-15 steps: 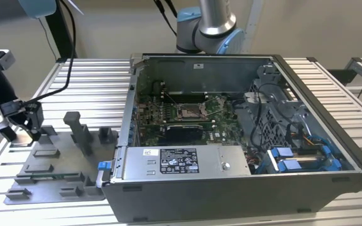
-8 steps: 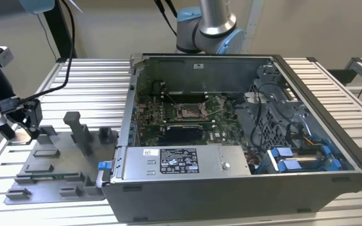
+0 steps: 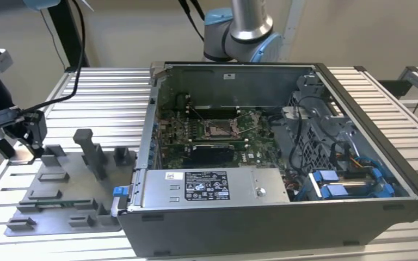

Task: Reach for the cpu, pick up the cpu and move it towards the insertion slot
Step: 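Pick up the cpu and move it towards the insertion slot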

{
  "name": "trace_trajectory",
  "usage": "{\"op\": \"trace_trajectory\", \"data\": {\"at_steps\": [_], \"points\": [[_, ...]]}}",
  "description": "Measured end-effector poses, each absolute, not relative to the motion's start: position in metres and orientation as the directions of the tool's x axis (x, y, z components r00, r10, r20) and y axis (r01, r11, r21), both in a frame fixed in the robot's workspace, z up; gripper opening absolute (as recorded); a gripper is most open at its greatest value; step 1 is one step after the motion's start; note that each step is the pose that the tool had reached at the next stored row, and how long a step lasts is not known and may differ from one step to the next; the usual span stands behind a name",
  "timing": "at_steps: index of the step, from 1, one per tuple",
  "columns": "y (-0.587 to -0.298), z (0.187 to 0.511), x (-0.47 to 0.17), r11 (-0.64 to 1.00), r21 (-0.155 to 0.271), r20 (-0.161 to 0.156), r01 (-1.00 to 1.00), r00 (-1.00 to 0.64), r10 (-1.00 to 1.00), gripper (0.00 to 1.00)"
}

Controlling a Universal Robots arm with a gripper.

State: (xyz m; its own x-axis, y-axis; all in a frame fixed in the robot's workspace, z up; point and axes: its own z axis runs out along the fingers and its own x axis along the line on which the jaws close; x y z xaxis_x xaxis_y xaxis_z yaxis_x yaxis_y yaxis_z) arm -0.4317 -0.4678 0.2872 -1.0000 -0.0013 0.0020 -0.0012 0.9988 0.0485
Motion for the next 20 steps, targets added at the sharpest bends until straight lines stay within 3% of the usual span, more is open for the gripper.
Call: {"op": "trace_trajectory", "data": {"at_steps": [20], "points": [[-0.468,0.312,-0.432,0.999,0.048,0.002,-0.001,-1.0,-0.001,0.0]]}}
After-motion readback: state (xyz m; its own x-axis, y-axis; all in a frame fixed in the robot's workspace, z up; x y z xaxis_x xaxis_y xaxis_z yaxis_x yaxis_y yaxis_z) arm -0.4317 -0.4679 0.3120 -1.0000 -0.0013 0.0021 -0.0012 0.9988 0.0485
